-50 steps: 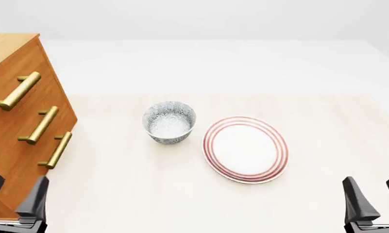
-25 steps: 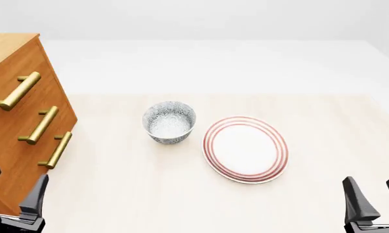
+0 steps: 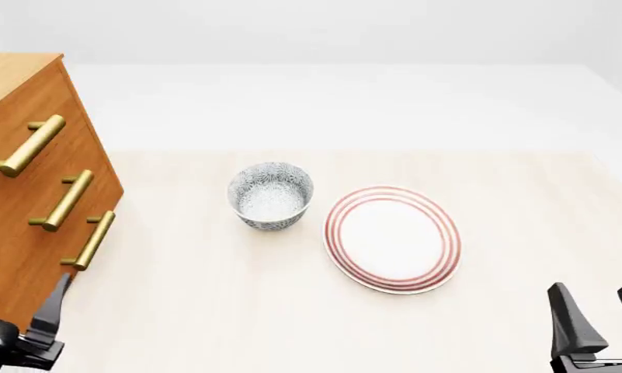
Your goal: Open the top drawer of the cabinet.
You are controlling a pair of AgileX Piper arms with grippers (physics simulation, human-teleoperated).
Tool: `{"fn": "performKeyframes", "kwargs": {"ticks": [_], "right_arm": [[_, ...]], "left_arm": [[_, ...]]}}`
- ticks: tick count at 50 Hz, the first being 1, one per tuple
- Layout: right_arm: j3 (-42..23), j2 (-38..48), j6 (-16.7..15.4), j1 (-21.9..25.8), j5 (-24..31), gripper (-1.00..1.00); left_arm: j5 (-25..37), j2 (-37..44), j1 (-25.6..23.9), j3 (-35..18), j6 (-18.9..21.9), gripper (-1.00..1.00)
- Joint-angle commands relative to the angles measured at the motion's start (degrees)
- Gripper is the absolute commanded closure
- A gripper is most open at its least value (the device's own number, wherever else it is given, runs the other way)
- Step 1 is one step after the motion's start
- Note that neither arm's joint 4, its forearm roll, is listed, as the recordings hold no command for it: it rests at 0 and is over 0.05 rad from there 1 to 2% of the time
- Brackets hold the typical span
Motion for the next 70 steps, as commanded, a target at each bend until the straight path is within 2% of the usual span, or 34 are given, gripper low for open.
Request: {"fn": "performKeyframes", "kwargs": {"ticks": [1, 11, 15, 24, 27, 38, 41, 49, 55, 70], "right_arm": [[0.04, -0.06, 0.01, -0.01, 0.0, -1.0], [0.04, -0.06, 0.0, 0.02, 0.0, -1.0], [0.04, -0.06, 0.01, -0.01, 0.0, -1.0], [0.04, -0.06, 0.01, 0.0, 0.0, -1.0], [0.04, -0.06, 0.01, 0.0, 0.0, -1.0], [0.04, -0.06, 0.02, 0.0, 0.0, -1.0], [0.04, -0.06, 0.01, 0.0, -0.01, -1.0], [0.04, -0.06, 0.02, -0.01, 0.0, -1.0], [0.04, -0.06, 0.01, 0.0, 0.0, -1.0], [0.04, -0.05, 0.01, 0.0, 0.0, -1.0]], "left_arm": [[0.45, 2.95, 0.96, -1.75, 6.85, -1.0], [-0.22, 4.82, 1.03, -4.23, 14.09, -1.0], [-0.46, 5.77, 0.56, -5.43, 15.48, -1.0], [-3.24, 7.34, 0.33, -4.86, 20.25, -1.0], [-4.91, 8.06, 0.55, -4.29, 23.25, -1.0], [-8.64, 11.54, 0.56, -5.59, 27.48, -1.0], [-10.81, 12.84, 0.95, -4.78, 29.71, -1.0], [-13.77, 16.77, 0.51, -5.91, 31.07, -1.0], [-18.08, 20.65, 0.38, -5.21, 34.04, -1.0], [-24.09, 26.4, 0.82, -5.3, 37.62, -1.0]]}}
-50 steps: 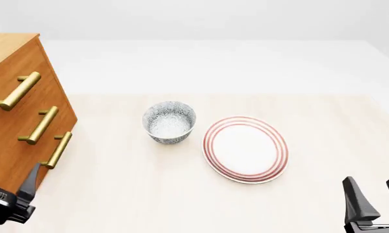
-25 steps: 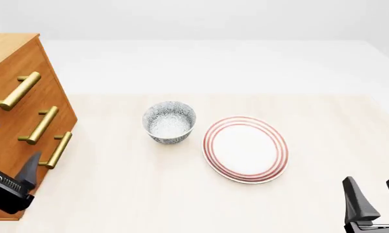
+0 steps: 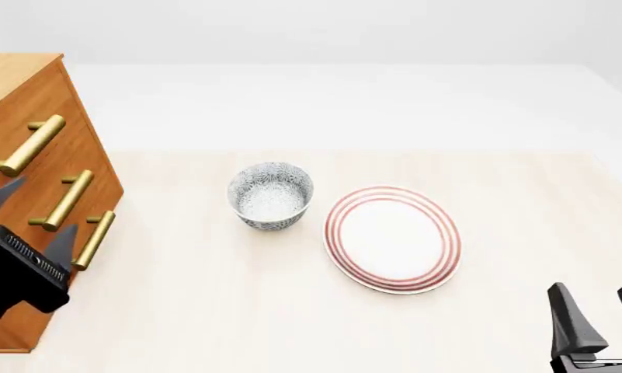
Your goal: Open the top drawer of the cabinet.
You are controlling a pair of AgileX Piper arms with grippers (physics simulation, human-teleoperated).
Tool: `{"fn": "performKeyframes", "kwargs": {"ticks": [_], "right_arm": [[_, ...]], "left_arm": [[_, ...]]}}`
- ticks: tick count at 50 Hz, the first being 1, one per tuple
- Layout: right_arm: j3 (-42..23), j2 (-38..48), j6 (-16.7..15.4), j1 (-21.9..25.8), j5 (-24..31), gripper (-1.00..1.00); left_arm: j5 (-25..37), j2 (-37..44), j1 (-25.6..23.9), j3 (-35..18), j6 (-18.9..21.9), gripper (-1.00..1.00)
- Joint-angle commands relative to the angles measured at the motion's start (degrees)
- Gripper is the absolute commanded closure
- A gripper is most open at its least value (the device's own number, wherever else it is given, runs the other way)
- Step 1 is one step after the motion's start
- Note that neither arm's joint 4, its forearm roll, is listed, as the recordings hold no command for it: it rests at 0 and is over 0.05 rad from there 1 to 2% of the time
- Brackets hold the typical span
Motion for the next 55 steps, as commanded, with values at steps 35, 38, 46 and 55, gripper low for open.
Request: {"fn": "performKeyframes", "kwargs": {"ticks": [35, 38, 46, 55], "right_arm": [[0.04, -0.05, 0.0, 0.0, 0.0, -1.0], [0.04, -0.05, 0.02, -0.01, 0.0, -1.0], [0.04, -0.07, 0.04, -0.01, -0.01, -1.0], [0.04, -0.06, 0.01, -0.01, 0.0, -1.0]], "left_arm": [[-20.91, 18.73, 6.75, 0.85, 10.53, -1.0], [-20.93, 18.83, 7.46, 0.44, 10.74, -1.0], [-23.72, 20.71, 9.32, 0.57, 11.83, -1.0], [-24.9, 21.79, 10.83, 0.11, 12.61, -1.0]]}}
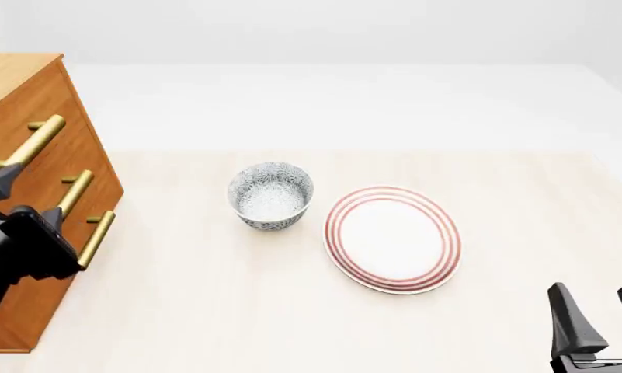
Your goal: Open the top drawer of the cabinet.
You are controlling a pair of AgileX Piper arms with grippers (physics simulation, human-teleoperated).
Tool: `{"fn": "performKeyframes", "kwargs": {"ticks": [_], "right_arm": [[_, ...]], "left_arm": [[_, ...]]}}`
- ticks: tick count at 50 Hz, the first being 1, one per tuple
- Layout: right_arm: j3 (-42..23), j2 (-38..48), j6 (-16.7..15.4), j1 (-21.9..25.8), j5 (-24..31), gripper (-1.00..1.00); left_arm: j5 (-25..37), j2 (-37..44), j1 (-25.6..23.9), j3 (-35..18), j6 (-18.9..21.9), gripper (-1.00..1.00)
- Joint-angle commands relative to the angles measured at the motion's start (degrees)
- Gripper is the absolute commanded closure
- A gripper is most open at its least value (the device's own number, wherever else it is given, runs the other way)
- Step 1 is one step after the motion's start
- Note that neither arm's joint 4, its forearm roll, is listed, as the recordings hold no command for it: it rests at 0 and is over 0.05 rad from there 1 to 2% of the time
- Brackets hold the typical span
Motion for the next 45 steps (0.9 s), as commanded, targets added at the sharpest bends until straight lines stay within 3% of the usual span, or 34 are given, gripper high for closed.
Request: {"fn": "performKeyframes", "kwargs": {"ticks": [1, 21, 45], "right_arm": [[0.04, -0.06, 0.01, -0.01, 0.0, -1.0], [0.04, -0.06, 0.01, -0.01, 0.0, -1.0], [0.04, -0.05, 0.01, -0.01, 0.0, -1.0]], "left_arm": [[-1.69, 1.4, 1.91, -0.5, 1.02, -1.0], [-3.01, 4.05, 4.13, -2.48, 2.27, -1.0], [-8.03, 13.76, 7.15, -7.19, 4.92, -1.0]]}}
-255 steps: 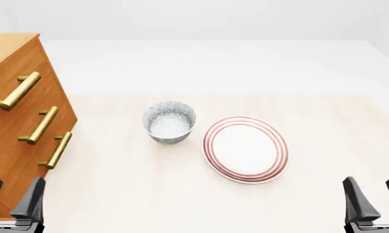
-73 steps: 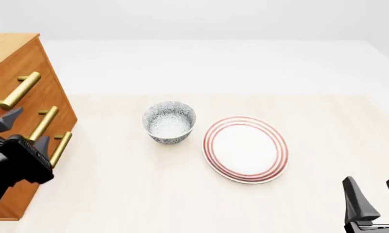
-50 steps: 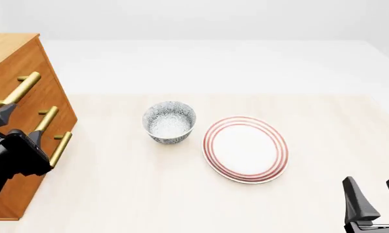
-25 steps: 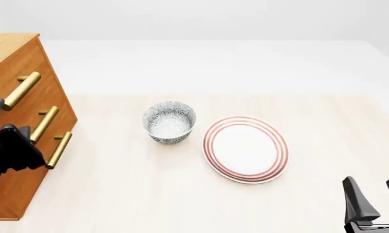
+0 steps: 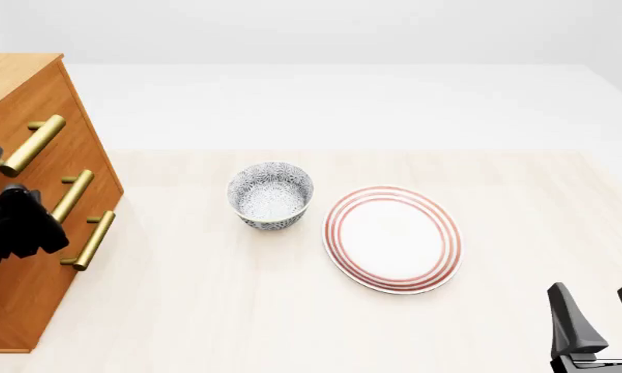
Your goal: Open the top drawer of the cabinet.
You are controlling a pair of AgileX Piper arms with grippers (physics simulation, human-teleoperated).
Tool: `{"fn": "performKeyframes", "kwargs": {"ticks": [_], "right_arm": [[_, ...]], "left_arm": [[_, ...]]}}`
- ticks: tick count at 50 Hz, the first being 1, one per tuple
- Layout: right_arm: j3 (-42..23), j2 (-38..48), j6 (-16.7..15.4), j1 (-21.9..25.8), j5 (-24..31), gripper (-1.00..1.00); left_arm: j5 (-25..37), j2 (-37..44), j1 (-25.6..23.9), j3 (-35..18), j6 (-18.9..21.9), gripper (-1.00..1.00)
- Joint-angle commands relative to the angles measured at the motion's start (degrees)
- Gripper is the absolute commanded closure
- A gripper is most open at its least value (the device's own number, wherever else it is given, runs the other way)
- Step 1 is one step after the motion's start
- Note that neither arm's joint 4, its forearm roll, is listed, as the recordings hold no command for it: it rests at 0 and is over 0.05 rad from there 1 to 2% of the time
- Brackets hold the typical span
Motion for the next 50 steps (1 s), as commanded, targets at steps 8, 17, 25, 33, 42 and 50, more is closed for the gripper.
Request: {"fn": "performKeyframes", "kwargs": {"ticks": [8, 17, 25, 33, 42, 50], "right_arm": [[0.04, -0.06, 0.02, 0.0, 0.0, -1.0], [0.04, -0.06, 0.01, -0.01, 0.0, -1.0], [0.04, -0.06, 0.01, -0.01, 0.0, -1.0], [0.04, -0.05, 0.01, 0.0, 0.0, -1.0], [0.04, -0.06, 0.01, -0.01, 0.0, -1.0], [0.04, -0.06, 0.02, 0.0, -0.01, -1.0]], "left_arm": [[-2.72, 4.65, 2.16, -2.15, 1.89, -1.0], [-3.64, 2.74, 2.21, -0.98, 3.28, 1.0], [-2.06, -0.22, 0.78, 0.12, 3.83, 1.0], [-2.23, -2.25, -0.6, 1.19, 5.3, 1.0], [-4.99, -0.31, -2.35, 2.27, 6.72, 1.0], [-6.1, 0.53, -4.87, 2.37, 7.34, 1.0]]}}
